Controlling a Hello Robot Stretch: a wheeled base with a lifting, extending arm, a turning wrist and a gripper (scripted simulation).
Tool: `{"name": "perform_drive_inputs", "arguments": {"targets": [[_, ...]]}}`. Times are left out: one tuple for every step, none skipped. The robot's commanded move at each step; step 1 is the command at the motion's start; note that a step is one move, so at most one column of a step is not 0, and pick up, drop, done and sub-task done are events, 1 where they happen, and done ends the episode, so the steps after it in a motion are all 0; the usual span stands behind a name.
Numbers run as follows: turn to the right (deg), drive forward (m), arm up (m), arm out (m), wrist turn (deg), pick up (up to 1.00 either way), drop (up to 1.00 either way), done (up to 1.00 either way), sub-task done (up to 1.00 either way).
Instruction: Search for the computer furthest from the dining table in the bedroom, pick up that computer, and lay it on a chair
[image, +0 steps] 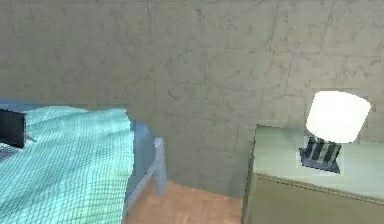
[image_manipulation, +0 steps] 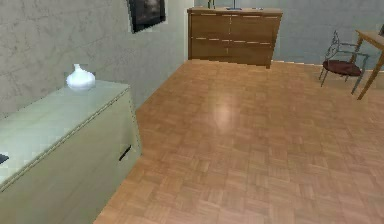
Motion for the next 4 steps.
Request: {"name": "perform_drive_inputs", "arguments": {"targets": [[0.0,0.05,0.0,0.0,0.0,0.0,0.0,0.0,0.0],[-45.0,0.0,0.0,0.0,0.0,0.0,0.0,0.0,0.0],[-45.0,0.0,0.0,0.0,0.0,0.0,0.0,0.0,0.0],[-45.0,0.0,0.0,0.0,0.0,0.0,0.0,0.0,0.0]]}}
